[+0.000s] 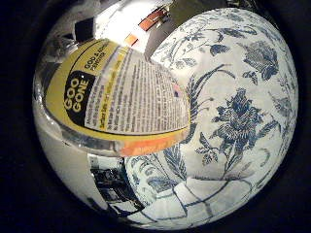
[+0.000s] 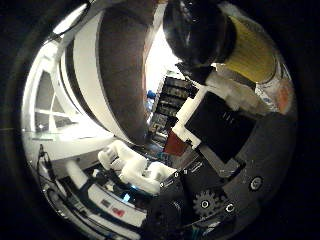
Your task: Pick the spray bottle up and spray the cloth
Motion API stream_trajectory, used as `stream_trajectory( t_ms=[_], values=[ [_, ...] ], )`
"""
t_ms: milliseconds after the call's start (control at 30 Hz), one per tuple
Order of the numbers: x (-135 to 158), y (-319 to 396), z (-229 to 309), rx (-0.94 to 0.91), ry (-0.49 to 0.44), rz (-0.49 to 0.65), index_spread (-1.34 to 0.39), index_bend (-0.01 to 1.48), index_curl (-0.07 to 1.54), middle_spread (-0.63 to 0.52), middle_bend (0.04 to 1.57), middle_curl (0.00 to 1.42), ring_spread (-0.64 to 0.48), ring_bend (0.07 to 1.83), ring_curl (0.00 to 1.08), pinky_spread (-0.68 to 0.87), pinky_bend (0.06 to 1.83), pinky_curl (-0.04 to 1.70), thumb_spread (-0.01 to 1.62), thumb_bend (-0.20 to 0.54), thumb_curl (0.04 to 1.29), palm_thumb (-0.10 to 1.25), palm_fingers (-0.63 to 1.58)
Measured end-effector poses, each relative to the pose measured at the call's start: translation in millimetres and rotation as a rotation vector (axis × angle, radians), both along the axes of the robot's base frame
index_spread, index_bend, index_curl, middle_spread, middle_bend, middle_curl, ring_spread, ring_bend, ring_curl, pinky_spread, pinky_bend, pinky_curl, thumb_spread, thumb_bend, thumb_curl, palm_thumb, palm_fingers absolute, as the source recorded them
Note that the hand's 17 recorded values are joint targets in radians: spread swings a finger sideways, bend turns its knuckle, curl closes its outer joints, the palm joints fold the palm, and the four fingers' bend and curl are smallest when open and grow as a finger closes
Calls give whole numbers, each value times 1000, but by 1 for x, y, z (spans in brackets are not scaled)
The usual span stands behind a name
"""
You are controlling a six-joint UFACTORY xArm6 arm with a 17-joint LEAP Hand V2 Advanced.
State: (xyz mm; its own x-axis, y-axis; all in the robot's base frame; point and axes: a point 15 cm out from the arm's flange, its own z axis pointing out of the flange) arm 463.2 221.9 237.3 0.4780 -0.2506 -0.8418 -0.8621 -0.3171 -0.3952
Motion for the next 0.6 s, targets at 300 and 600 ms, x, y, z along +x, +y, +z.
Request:
stream_trajectory(
  t_ms=[300,600],
  values=[
    [-8,-7,-1,-52,-19,42,-318,287,525,-82,810,461,-135,1167,507,-273,896,867,818,-20,766,933,140],
    [-11,-18,11,-94,-58,55,-276,259,450,-10,659,397,-51,837,381,161,624,698,922,-22,690,906,107]
  ],
)
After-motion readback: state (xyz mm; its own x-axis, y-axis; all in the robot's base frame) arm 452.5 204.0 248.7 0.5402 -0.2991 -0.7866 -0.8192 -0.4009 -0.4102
